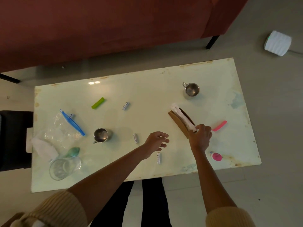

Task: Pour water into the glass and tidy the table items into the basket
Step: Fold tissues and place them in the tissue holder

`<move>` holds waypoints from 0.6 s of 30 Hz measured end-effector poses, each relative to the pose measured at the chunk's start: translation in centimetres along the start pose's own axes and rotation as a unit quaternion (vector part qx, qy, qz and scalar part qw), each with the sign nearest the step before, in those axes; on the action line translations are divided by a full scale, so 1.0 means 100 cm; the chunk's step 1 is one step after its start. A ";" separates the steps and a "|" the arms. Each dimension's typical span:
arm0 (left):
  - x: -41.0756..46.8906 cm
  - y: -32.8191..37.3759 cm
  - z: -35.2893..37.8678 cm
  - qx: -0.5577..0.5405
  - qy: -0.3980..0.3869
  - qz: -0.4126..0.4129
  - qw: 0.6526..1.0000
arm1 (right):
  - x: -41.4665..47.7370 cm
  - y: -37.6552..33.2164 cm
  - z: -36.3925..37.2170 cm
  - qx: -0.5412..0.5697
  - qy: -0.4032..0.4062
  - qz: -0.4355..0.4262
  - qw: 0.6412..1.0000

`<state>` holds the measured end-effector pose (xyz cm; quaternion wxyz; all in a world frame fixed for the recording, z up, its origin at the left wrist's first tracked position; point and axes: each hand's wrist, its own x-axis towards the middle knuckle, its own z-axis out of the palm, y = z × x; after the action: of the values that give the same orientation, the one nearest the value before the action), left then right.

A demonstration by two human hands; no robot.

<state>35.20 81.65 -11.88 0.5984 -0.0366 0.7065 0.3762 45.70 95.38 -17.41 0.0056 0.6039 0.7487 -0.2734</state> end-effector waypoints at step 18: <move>-0.027 -0.020 -0.046 0.054 0.036 0.030 0.997 | -0.062 -0.035 0.002 0.042 0.107 -0.173 0.978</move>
<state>33.20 76.48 -10.47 0.5623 0.0035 0.7472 0.3542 44.16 89.29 -14.06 -0.1472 0.4909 0.8259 -0.2349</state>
